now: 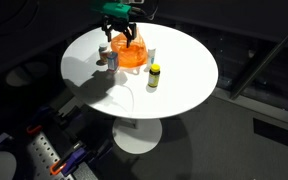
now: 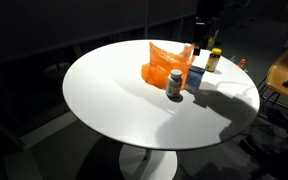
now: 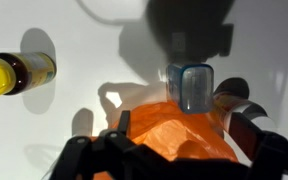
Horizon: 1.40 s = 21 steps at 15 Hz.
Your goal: Remove the blue and white container from the orange plastic bag and put it on the table.
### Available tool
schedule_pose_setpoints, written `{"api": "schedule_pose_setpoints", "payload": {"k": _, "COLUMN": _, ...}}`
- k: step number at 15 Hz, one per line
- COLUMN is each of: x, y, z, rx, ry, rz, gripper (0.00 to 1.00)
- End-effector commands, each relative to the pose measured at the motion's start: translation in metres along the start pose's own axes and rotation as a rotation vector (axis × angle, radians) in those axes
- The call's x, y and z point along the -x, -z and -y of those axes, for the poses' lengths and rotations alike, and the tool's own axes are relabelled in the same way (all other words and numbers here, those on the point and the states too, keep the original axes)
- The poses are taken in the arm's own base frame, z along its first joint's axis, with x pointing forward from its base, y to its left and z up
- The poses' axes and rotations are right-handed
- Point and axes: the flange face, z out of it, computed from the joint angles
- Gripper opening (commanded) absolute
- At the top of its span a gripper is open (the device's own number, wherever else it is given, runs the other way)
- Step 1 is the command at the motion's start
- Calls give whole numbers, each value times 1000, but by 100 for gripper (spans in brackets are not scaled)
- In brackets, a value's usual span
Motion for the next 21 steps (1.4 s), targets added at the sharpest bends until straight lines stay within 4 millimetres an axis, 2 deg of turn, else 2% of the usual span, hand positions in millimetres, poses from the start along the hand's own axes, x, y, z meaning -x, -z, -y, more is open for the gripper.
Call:
{"api": "schedule_pose_setpoints", "payload": {"k": 1, "x": 16, "y": 37, "z": -2, "rx": 66, "ry": -88, "rz": -11, "gripper": 100}}
{"api": "schedule_pose_setpoints", "payload": {"k": 6, "x": 48, "y": 80, "z": -4, "rx": 107, "ry": -166, "rz": -14, "gripper": 100}}
{"api": "schedule_pose_setpoints", "payload": {"k": 15, "x": 113, "y": 154, "z": 3, "rx": 106, "ry": -187, "rz": 2, "gripper": 100}}
{"api": "schedule_pose_setpoints", "payload": {"k": 17, "x": 120, "y": 166, "z": 4, "rx": 104, "ry": -189, "rz": 4, "gripper": 100}}
{"api": "schedule_pose_setpoints", "payload": {"k": 21, "x": 115, "y": 166, "z": 4, "rx": 101, "ry": -182, "rz": 11, "gripper": 100}}
